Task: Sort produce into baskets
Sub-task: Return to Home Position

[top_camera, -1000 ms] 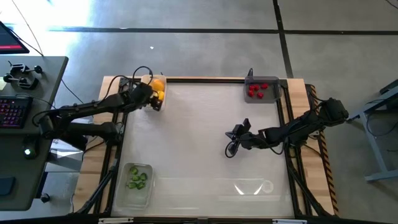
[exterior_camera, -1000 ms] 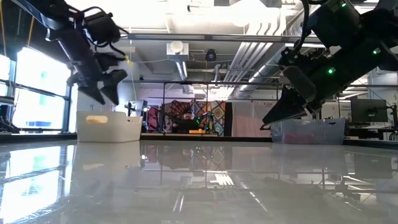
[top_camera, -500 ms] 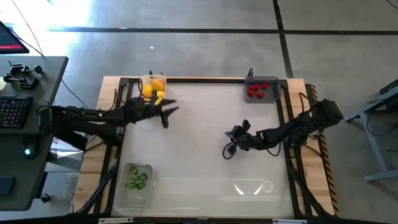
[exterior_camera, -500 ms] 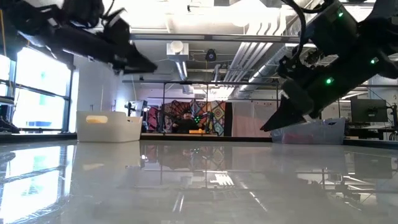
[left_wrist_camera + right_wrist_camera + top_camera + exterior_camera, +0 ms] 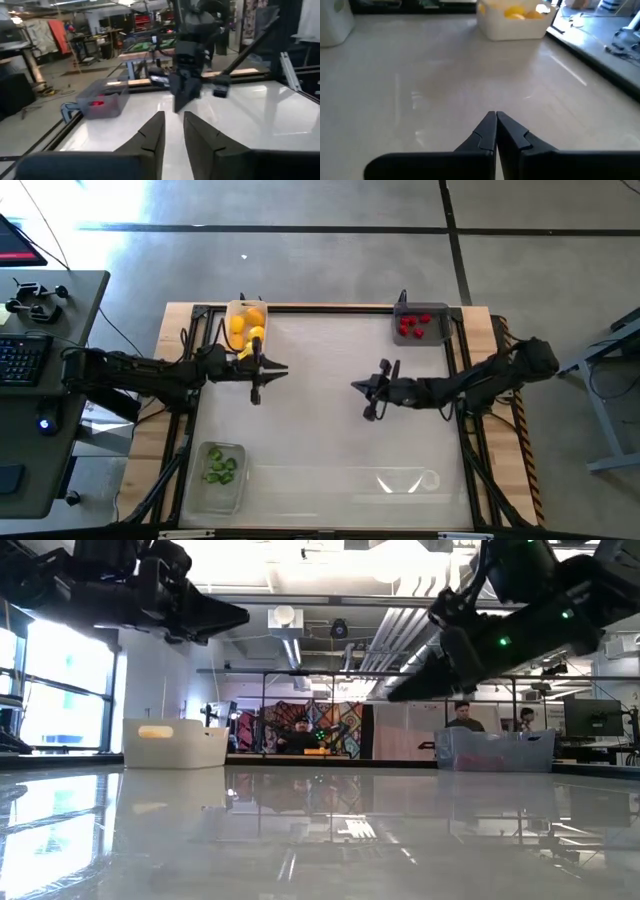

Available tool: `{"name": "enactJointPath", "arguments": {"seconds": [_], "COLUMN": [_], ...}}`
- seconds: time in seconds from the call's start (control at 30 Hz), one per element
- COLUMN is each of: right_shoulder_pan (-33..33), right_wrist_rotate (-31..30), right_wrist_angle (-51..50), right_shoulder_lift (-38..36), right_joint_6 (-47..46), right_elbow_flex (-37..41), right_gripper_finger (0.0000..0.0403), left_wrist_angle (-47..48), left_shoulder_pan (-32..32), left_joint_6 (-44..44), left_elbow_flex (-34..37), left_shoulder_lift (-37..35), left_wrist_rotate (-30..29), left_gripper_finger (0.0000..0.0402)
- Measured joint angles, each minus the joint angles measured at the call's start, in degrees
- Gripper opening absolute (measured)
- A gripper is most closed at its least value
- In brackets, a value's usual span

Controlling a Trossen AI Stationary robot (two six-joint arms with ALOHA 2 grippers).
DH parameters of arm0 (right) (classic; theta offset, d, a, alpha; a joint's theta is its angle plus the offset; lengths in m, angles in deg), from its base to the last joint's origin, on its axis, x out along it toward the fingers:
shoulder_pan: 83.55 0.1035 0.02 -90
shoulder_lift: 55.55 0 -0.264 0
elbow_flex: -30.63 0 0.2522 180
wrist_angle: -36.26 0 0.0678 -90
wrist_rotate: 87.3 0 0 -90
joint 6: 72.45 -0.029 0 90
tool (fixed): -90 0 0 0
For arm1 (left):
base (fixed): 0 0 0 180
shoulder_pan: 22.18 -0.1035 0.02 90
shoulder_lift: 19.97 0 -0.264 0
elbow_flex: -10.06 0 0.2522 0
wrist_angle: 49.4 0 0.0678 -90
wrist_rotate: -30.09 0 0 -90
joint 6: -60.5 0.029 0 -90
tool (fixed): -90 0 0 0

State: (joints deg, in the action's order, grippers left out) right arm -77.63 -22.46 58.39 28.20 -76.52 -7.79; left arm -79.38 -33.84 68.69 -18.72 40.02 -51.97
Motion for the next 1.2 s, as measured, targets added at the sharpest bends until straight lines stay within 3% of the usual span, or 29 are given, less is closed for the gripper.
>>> {"name": "enactJointPath", "arguments": {"seconds": [0.17, 0.33, 0.83, 1.2], "right_shoulder_pan": [-2.63, -3.02, -1.24, -2.66], "right_wrist_rotate": [2.13, 4.23, 3.34, 9.15], "right_wrist_angle": [-1.07, -0.97, 4.32, -11.14], "right_shoulder_lift": [-3.71, -9.73, -36.00, -48.47], "right_joint_6": [2.62, 2.25, 2.72, 2.59], "right_elbow_flex": [0.47, 5.67, 23.83, 24.11], "right_gripper_finger": [0.0000, 0.0000, 0.0000, 0.0000], "left_wrist_angle": [-0.40, -3.45, -7.01, -6.41], "left_shoulder_pan": [-0.49, -0.44, -4.17, -7.94], "left_joint_6": [0.00, 1.00, 0.07, -0.06], "left_elbow_flex": [0.00, 0.00, 4.13, 10.46], "left_shoulder_lift": [0.02, 0.00, -3.92, -15.80], "left_wrist_rotate": [0.56, 5.33, 6.91, 7.89], "left_gripper_finger": [0.0029, 0.0003, 0.0000, 0.0000]}}
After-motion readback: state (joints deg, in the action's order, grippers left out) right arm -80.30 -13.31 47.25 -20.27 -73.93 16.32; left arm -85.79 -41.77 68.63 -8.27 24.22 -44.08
